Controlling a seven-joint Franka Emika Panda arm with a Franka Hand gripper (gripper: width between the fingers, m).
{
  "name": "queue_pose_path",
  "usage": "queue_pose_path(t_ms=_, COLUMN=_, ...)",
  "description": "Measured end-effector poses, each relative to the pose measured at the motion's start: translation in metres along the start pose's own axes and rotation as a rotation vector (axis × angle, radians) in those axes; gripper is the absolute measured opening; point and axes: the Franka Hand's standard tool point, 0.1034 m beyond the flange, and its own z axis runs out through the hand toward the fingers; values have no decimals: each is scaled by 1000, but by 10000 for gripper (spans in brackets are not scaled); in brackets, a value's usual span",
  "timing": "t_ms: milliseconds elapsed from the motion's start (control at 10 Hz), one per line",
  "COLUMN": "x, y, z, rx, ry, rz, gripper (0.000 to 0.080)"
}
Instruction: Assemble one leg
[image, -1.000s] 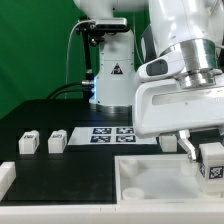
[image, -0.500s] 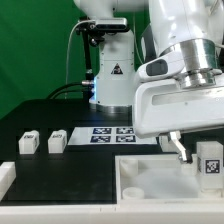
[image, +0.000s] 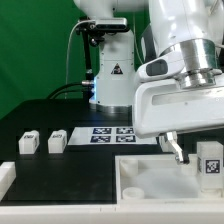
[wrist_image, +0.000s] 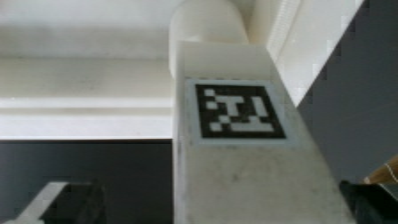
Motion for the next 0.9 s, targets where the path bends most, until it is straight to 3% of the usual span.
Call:
queue_pose_path(t_ms=300, x=0, y=0, z=-1, rx=1, ry=-2, rz=0, gripper=649)
queue_pose_path(t_ms=500, x=4, y=0, z=-19, rx=2, ry=-27, rz=-3, gripper=649)
queue_pose_path(t_ms=700, x=5, y=5, z=-24, rx=3, ry=-68, rz=5, gripper=649)
queue_pose_path(t_ms=800, x=1, y=7, z=-21, rx=5, ry=-101, rz=12, gripper=649)
queue_pose_path(t_ms=900, x=-5, y=2, z=-17, rx=22, ry=-223, rz=33, gripper=649)
